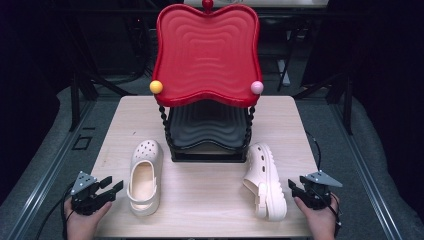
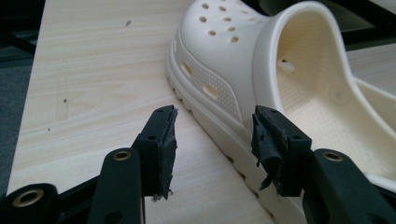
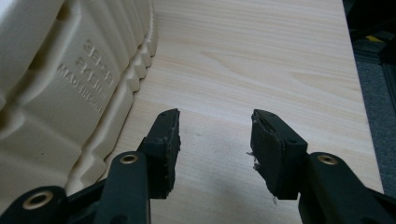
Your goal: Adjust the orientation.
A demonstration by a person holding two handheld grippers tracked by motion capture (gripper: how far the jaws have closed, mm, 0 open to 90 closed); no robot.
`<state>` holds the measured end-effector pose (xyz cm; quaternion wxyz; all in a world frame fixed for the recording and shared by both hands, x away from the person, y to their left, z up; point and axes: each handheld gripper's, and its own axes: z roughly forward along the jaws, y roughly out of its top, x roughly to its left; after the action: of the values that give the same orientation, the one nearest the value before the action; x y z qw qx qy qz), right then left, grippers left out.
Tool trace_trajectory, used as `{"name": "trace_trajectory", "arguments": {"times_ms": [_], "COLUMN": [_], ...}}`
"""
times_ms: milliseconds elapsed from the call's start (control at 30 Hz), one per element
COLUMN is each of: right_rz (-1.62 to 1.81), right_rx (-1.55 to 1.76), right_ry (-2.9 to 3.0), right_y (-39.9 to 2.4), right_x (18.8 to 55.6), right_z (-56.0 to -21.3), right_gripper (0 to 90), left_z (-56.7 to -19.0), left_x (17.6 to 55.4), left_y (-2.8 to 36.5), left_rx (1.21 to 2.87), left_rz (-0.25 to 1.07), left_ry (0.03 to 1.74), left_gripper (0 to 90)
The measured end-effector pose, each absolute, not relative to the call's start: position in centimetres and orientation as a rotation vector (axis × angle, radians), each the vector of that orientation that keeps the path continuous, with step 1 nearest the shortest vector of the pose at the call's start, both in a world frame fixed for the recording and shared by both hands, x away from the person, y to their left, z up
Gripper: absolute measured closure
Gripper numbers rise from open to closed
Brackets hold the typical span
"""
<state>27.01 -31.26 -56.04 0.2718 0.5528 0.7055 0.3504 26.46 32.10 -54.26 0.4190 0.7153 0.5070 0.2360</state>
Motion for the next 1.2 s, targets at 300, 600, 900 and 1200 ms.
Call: {"name": "trace_trajectory", "arguments": {"times_ms": [300, 600, 900, 1200], "right_rz": [0.972, 0.964, 0.999, 0.993], "right_rx": [1.522, 1.536, 1.545, 1.545], "right_ry": [1.870, 1.879, 1.865, 1.876], "right_y": [-31.7, -31.7, -31.8, -31.8], "right_x": [26.9, 26.8, 26.9, 26.9], "right_z": [-56.0, -56.0, -56.2, -56.3], "right_gripper": [52.1, 51.9, 51.4, 51.2], "left_z": [-52.7, -51.7, -52.3, -52.5], "left_x": [26.5, 28.6, 31.1, 31.5], "left_y": [30.8, 28.5, 26.7, 25.7], "left_rx": [1.774, 1.843, 1.927, 1.999], "left_rz": [0.597, 0.586, 0.659, 0.762], "left_ry": [1.202, 1.166, 1.178, 1.127], "left_gripper": [50.3, 62.9, 68.8, 68.7]}}
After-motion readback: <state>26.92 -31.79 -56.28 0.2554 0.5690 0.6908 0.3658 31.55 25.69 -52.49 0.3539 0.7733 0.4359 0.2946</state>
